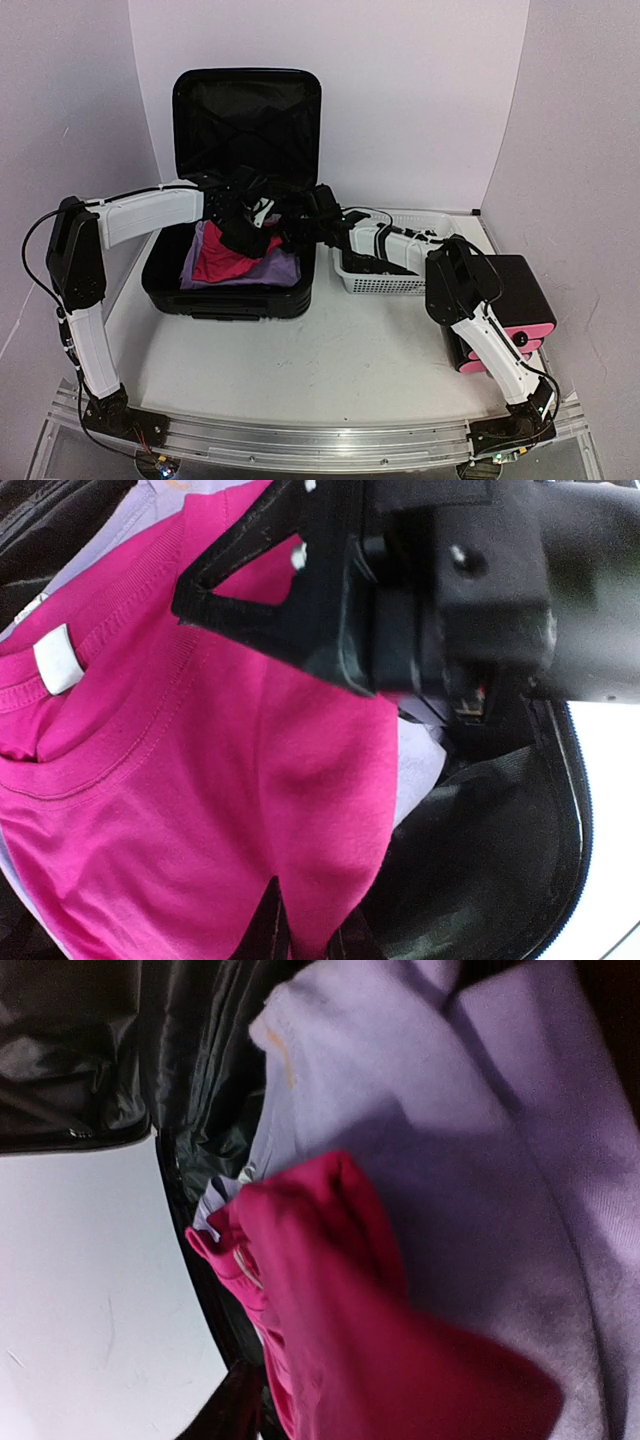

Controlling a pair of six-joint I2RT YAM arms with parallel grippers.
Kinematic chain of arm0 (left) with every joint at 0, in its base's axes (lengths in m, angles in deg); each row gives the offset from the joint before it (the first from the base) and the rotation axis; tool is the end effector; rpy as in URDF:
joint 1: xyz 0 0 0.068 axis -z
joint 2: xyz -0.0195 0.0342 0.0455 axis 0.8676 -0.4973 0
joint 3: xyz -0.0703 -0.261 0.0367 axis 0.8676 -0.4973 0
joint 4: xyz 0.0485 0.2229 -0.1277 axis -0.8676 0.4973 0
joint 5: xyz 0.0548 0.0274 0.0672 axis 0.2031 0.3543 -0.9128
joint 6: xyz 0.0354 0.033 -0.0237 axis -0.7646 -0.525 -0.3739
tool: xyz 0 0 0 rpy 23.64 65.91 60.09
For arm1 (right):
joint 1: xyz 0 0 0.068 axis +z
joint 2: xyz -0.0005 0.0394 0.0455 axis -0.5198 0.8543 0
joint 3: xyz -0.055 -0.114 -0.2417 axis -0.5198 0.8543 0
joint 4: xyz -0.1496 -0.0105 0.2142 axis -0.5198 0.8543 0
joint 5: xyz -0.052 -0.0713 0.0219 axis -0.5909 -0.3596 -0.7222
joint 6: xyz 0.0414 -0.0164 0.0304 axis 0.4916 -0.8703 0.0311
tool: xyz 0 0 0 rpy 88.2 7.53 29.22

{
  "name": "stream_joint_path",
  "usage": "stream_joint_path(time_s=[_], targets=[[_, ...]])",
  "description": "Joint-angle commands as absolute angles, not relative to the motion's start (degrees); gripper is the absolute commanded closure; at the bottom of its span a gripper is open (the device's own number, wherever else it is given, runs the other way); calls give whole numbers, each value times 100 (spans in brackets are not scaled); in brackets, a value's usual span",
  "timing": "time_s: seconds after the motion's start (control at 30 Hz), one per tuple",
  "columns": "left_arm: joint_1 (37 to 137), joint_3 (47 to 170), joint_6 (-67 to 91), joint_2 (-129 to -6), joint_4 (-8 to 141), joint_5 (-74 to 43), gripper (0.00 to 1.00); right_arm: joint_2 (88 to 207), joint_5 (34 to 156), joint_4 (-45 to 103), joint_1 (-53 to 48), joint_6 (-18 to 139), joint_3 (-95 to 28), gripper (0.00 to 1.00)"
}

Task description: Open, take out, and arrange the luggage

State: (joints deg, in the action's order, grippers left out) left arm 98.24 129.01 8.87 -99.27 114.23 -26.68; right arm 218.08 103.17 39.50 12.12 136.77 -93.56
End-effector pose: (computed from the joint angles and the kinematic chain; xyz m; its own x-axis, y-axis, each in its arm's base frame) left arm 0.3197 -0.2480 0.2674 -0.7685 0.4053 -0.4952 0.4824 0.8754 -0.0322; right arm 0.4294 0.4200 0.1762 -0.8712 0.4907 0.0173 0.2337 0.3833 0.8936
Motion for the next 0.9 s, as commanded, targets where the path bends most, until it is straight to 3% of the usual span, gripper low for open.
stream_joint_path(time_s=[0.0,0.1,0.3,0.4,0.87], targets=[[9833,12854,866,-9497,11233,-2415,100,21953,9988,3608,1201,13612,-9596,73],[9830,12768,858,-9390,11231,-2126,95,21919,10137,3477,1203,13095,-9782,100],[9824,12451,868,-8923,11231,-1954,65,21356,10414,3483,1201,12164,-9325,100],[9824,12267,871,-8584,11235,-2005,56,21071,10609,3641,1204,11681,-9161,100],[9753,11837,945,-7884,11231,-2319,51,19975,10490,4864,1160,10458,-8590,100]])
